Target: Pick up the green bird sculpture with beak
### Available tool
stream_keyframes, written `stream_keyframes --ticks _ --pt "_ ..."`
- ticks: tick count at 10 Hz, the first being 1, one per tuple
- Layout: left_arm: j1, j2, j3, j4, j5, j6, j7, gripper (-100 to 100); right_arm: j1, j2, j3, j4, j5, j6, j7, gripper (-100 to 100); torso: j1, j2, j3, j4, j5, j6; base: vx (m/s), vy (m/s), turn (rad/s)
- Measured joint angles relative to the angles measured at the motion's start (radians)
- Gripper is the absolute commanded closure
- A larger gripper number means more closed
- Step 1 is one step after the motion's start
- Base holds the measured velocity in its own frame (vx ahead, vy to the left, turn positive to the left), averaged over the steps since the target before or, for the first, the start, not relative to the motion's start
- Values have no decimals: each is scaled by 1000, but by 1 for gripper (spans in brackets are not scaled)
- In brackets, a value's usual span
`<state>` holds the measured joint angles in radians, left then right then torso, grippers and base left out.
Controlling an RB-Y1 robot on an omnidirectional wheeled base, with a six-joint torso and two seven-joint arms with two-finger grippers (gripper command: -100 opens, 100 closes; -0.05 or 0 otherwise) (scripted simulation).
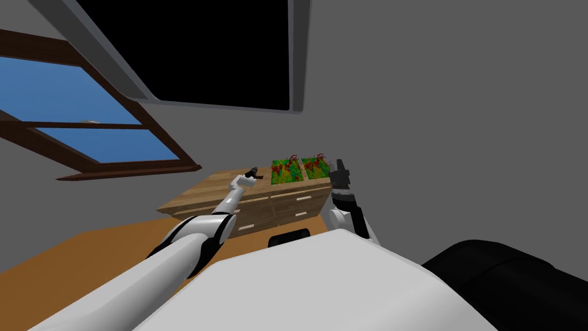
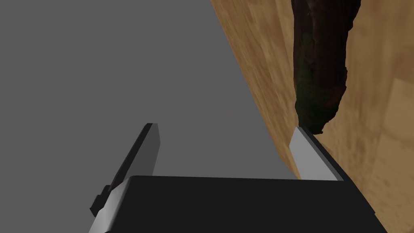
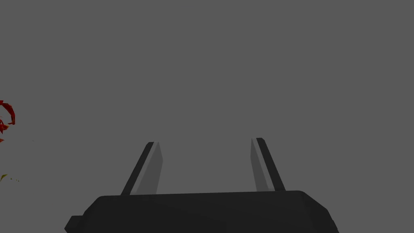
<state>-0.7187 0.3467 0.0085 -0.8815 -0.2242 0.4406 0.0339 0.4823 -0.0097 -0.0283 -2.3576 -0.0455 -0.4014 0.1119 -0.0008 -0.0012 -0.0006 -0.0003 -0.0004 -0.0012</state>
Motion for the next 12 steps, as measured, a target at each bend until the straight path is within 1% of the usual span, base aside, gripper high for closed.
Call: stream_keyframes --ticks 1,2,5,6,8,9,10,12 --pt "-20 0 1 37 -10 9 7 -100 0 0 0 0 0 0 0 0 0 0 0 0 0 0 44 -58 42" --pt "-44 8 0 75 -12 24 14 -100 0 0 0 0 0 0 0 0 -2 -1 -1 0 0 0 36 -53 26" --pt "-81 21 -5 148 -20 65 29 -100 0 0 0 0 0 0 0 0 0 0 0 0 0 0 32 -40 36" --pt "-105 28 -7 179 -21 82 34 -100 0 0 0 0 0 0 0 0 0 -1 0 0 0 0 34 -30 22" --pt "-138 36 -9 248 -29 101 48 -100 0 0 0 0 0 0 0 0 -1 -1 -1 0 0 0 60 -54 48" --pt "-159 41 -12 280 -34 126 58 -100 0 0 0 0 0 0 0 0 -2 -2 -1 -1 0 0 75 -70 60" --pt "-172 49 -14 296 -31 155 62 -100 0 0 0 0 0 0 0 0 -2 -3 -2 -1 0 0 58 -46 16" --pt "-201 57 -17 366 -34 168 73 -100 0 0 0 0 0 0 0 0 0 -2 -1 -1 0 0 65 -28 25"
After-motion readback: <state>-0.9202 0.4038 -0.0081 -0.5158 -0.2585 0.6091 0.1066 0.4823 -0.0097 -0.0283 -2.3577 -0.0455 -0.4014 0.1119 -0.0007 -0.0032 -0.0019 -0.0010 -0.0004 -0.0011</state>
